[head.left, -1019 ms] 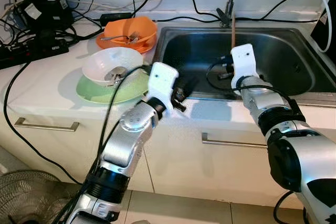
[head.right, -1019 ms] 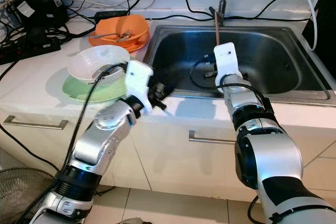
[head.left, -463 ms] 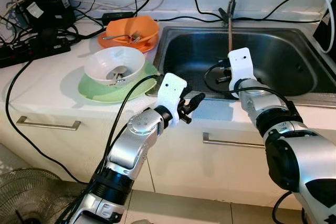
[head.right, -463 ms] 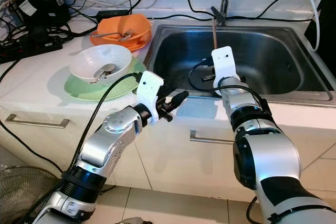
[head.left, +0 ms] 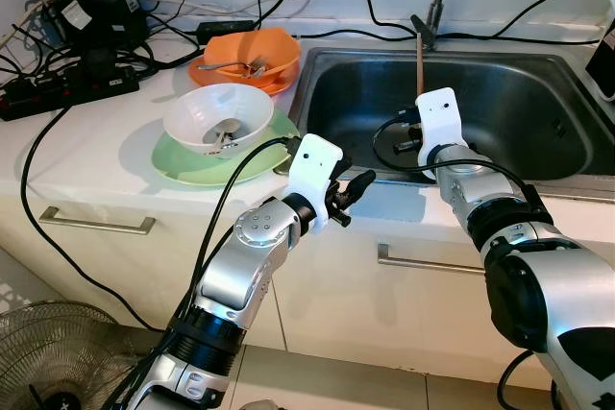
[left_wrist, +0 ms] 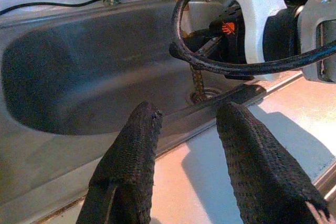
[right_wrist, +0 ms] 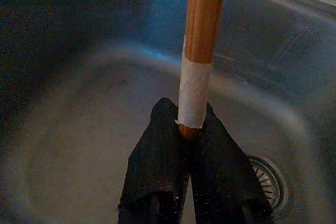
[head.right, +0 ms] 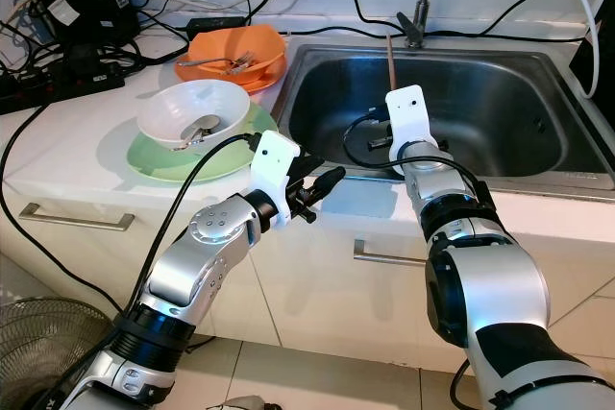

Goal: Kitchen organization

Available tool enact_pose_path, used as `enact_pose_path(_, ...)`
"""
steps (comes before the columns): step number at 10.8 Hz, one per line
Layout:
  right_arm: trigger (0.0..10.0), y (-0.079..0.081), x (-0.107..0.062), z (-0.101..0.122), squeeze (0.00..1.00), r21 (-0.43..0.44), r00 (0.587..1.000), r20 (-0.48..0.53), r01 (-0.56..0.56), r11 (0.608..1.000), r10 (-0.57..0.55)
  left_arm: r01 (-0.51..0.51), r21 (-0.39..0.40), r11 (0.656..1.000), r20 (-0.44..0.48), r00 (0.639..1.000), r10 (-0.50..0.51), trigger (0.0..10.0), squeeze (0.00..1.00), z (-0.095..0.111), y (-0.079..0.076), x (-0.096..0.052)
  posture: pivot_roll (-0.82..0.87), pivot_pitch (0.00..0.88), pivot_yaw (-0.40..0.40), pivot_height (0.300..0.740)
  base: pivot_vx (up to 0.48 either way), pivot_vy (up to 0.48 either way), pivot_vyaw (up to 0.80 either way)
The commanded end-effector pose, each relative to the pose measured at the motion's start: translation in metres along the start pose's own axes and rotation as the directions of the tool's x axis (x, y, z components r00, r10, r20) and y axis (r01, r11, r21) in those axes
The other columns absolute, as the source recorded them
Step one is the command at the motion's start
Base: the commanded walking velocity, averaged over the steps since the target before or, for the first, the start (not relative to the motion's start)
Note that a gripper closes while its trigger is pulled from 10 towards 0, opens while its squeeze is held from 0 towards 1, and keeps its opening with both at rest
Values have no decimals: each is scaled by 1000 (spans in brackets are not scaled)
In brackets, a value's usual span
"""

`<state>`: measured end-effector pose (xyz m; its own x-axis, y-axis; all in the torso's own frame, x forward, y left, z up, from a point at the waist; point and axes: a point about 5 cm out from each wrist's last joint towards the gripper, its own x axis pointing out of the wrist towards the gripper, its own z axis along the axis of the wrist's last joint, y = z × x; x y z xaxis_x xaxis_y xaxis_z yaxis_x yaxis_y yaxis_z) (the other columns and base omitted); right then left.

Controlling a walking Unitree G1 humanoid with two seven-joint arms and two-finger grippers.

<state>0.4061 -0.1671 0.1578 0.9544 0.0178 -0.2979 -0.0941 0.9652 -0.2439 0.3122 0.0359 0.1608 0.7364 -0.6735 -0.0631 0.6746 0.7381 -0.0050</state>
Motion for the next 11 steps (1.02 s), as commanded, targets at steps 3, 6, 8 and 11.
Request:
enact_pose_path(3,10000,2,0,4,0,9,1000,-6,-6,1000,6,-5,7,1000,-6,1000,5,10000,0,0,1,0,137,0,56,740,0,0,0)
enact_pose_path(6,10000,9,0,-6,1000,19,999,-44,-26,999,26,-12,2,1000,-25,1000,12,10000,0,-6,-1,3,149,0,48,740,0,0,0)
enact_pose_path(8,10000,12,0,-10,1000,11,998,-56,-38,999,38,-10,-1,1000,-27,1000,10,10000,0,-8,-2,3,147,0,51,740,0,0,0)
enact_pose_path(11,10000,10,1,-4,0,12,999,-36,-31,999,32,-8,3,1000,-15,1000,8,10000,0,-6,-1,4,147,0,52,740,0,0,0)
